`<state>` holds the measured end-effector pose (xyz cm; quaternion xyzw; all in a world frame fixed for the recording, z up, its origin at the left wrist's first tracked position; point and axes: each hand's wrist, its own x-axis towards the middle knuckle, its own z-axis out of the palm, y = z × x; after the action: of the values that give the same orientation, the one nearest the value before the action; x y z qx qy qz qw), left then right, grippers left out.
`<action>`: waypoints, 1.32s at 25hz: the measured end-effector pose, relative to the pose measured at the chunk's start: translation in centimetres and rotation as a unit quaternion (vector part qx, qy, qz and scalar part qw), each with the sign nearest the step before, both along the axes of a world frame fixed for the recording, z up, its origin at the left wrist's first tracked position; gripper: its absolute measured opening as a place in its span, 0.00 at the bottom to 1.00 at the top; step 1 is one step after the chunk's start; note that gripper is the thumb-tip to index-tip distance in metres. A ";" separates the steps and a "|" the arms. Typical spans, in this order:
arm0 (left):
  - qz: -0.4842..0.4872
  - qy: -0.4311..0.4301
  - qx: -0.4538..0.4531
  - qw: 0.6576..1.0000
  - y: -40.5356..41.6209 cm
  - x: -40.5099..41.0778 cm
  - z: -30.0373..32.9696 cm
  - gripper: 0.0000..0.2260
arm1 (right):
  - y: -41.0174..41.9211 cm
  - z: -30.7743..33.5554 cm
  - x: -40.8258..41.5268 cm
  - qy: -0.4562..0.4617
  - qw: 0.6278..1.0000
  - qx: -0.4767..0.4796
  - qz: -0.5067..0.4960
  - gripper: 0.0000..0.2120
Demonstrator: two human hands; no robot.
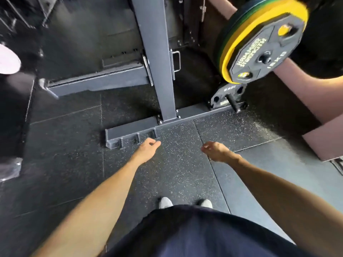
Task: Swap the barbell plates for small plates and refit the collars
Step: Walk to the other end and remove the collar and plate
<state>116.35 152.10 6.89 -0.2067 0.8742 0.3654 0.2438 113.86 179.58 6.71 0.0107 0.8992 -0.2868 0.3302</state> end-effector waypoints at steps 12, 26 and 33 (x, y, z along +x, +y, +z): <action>0.037 0.260 -0.058 0.963 -5.4 -10.1 22.0 0.20 | -6.8 19.2 -12.8 0.274 0.957 -0.056 0.075 0.19; 0.071 0.498 -0.123 0.856 -11.6 -12.4 45.8 0.13 | -13.1 44.4 -17.6 0.479 0.864 -0.105 0.117 0.21; 0.049 0.508 -0.151 0.847 -14.6 -13.3 49.0 0.19 | -15.5 47.7 -19.0 0.502 0.856 -0.075 0.093 0.19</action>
<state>103.01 137.45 55.87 -0.0689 0.9091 0.2947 -0.2861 94.86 164.10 54.45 -0.2438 0.9153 -0.2879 -0.1412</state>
